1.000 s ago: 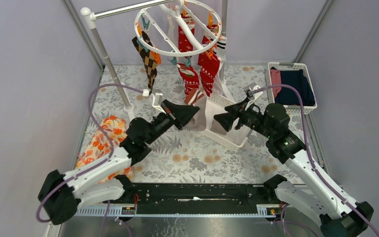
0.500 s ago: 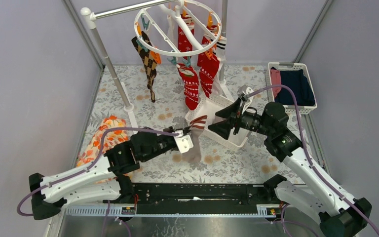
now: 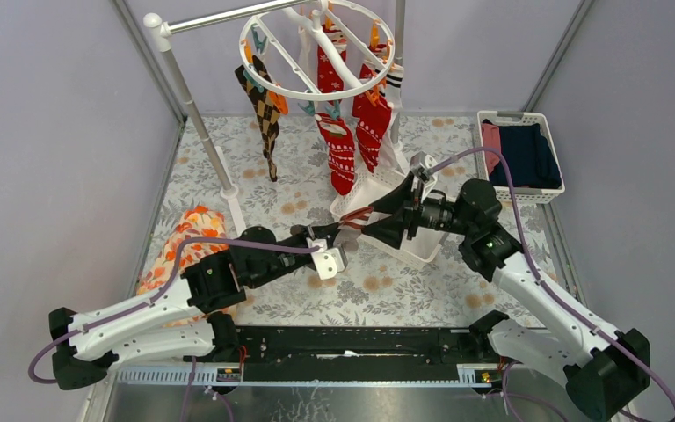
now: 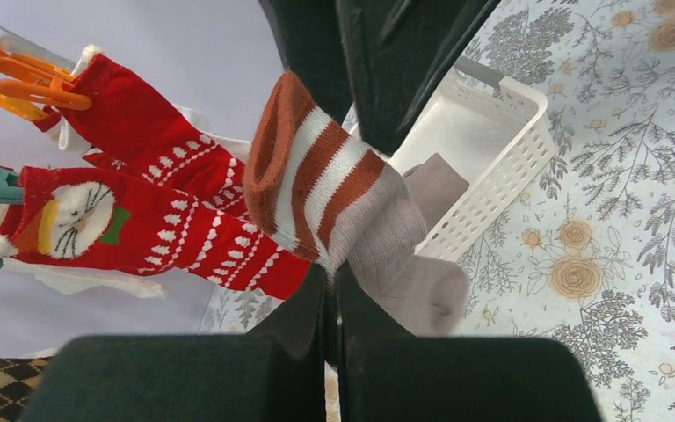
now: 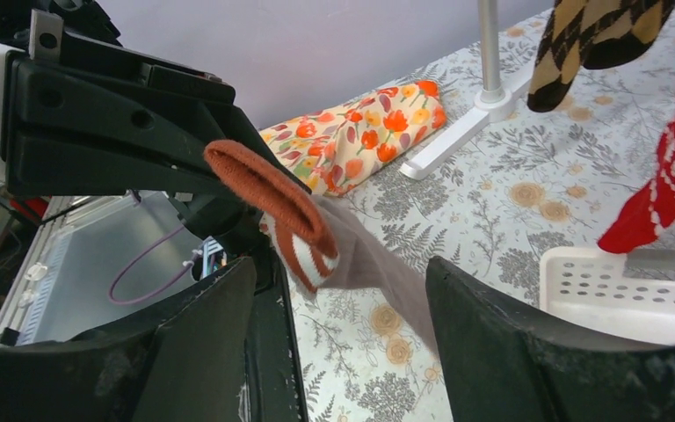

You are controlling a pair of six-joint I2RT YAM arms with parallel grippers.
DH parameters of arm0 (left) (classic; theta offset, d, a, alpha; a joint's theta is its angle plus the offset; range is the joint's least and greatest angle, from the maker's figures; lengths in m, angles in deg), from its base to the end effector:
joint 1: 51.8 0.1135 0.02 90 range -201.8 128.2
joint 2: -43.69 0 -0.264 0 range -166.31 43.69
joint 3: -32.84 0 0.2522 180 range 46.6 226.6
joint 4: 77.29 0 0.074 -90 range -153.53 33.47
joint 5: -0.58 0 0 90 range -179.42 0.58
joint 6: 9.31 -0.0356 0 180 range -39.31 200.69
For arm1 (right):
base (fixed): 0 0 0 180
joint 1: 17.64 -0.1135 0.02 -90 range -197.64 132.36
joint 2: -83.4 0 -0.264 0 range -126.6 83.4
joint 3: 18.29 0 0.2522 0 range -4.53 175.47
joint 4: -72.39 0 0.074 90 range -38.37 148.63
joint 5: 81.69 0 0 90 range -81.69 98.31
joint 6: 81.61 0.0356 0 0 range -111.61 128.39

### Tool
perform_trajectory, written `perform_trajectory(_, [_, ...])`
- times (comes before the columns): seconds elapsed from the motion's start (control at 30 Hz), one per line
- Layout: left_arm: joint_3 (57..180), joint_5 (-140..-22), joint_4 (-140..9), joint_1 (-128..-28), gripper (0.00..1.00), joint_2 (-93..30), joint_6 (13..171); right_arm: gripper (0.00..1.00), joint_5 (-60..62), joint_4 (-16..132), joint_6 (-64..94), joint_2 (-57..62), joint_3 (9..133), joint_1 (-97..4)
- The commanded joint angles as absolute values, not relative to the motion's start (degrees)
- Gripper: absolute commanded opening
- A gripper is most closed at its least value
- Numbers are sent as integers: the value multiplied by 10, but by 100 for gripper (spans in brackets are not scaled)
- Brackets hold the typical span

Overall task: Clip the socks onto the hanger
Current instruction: Pick up the sock from the bin.

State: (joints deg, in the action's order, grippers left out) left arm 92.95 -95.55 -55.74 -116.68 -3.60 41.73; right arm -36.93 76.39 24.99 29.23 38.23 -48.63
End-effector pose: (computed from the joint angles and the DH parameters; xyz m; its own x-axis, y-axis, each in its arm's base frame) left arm 0.0862 -0.1749 0.3468 0.4878 0.4323 -0.7584 0.7057 0.3161 0.6341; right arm 0.1721 0.1328 0.3488 -0.1855 0.1232 -0.9749 -0.9543 0.2140 0.2087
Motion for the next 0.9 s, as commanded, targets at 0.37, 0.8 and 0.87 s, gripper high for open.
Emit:
perform_trajectory(0.37, [876, -915, -640, -1171, 11, -1, 522, 0, -392, 883, 294, 290, 371, -506])
perform_trajectory(0.8, [664, -897, -818, -1170, 74, 269, 723, 0, -395, 855, 282, 303, 378, -509])
perform_trajectory(0.87, [621, -874, -866, -1170, 75, 294, 701, 0, -395, 859, 290, 299, 381, -512])
